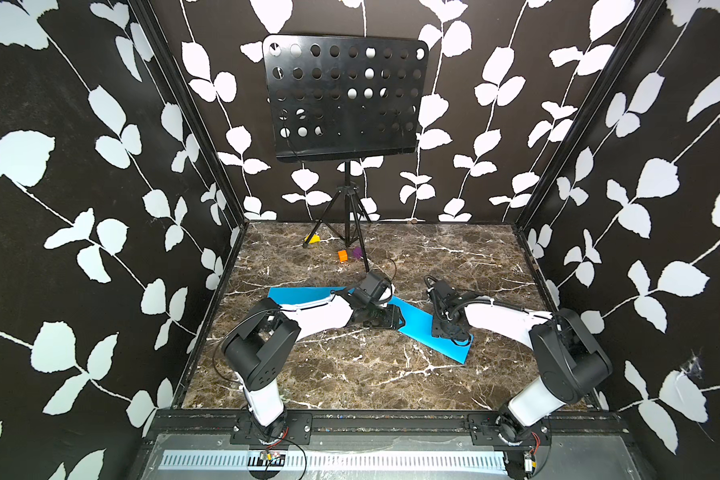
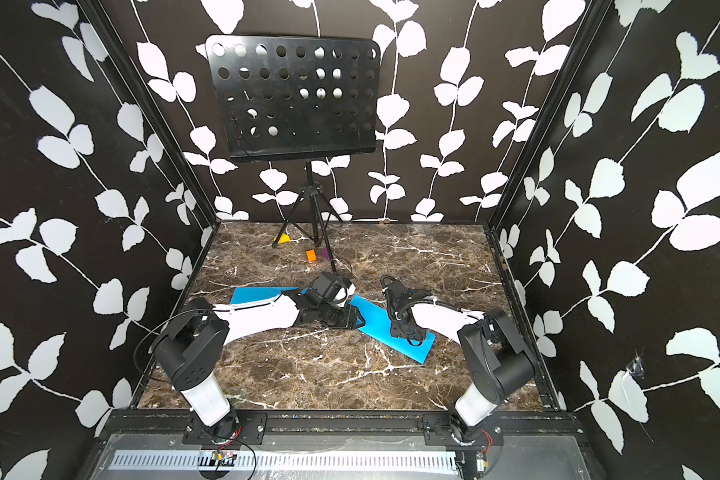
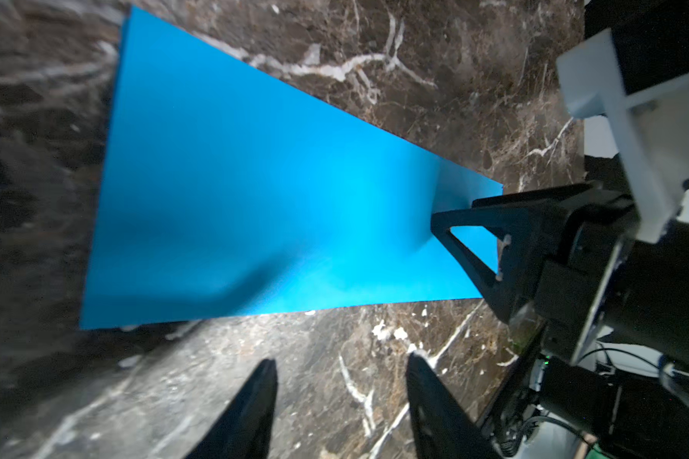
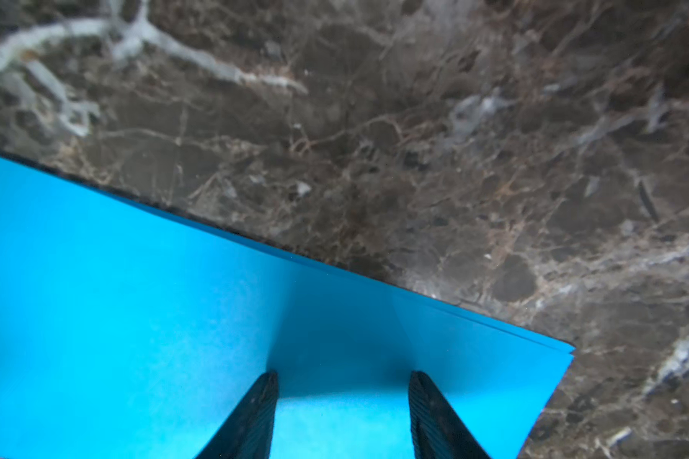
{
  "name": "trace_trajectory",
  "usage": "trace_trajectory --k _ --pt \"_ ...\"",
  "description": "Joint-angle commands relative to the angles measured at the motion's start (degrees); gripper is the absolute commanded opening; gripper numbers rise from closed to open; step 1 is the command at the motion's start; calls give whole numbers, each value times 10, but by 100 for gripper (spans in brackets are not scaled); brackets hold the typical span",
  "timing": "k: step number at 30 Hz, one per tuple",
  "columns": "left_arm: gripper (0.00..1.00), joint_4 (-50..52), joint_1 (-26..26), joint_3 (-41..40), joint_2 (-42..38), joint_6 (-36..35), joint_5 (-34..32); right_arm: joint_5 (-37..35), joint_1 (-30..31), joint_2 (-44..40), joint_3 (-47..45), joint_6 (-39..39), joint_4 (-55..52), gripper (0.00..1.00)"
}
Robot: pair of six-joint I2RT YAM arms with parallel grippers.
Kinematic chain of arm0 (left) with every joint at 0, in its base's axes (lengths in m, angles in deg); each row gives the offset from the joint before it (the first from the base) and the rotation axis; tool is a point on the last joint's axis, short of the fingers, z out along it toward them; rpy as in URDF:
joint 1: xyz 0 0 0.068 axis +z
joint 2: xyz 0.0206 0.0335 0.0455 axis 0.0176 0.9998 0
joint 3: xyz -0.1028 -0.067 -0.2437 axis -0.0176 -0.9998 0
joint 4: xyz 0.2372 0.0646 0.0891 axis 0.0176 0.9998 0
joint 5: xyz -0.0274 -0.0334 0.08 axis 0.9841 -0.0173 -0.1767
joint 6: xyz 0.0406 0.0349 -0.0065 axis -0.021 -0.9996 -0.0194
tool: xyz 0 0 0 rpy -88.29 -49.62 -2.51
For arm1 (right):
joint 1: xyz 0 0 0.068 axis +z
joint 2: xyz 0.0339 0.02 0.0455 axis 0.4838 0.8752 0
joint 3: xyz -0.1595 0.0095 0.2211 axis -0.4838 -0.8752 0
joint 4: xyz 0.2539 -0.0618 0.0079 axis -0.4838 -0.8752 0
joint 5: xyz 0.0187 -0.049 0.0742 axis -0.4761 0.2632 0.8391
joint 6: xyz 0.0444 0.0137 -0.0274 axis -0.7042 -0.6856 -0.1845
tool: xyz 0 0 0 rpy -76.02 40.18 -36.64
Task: Fold the rectangular paper in half along the long edge
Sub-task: Fold the paper at the center of the board.
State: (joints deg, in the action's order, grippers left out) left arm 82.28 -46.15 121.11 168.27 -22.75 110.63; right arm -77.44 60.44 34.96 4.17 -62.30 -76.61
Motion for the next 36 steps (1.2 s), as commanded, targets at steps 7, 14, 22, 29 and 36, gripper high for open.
trace_trajectory --k 7,14,22,29,36 --pt "17 -31 -35 92 107 17 43 15 1 12 -45 -28 16 52" --pt "10 -9 -35 76 128 9 41 13 0 18 -41 -27 17 52" --pt "10 -2 0 24 127 4 9 9 -1 23 -39 -23 10 51" --pt "10 5 34 -19 107 -9 -4 5 -3 24 -36 -21 7 51" --pt "10 22 54 -30 97 -20 -17 3 -3 21 -36 -20 2 51"
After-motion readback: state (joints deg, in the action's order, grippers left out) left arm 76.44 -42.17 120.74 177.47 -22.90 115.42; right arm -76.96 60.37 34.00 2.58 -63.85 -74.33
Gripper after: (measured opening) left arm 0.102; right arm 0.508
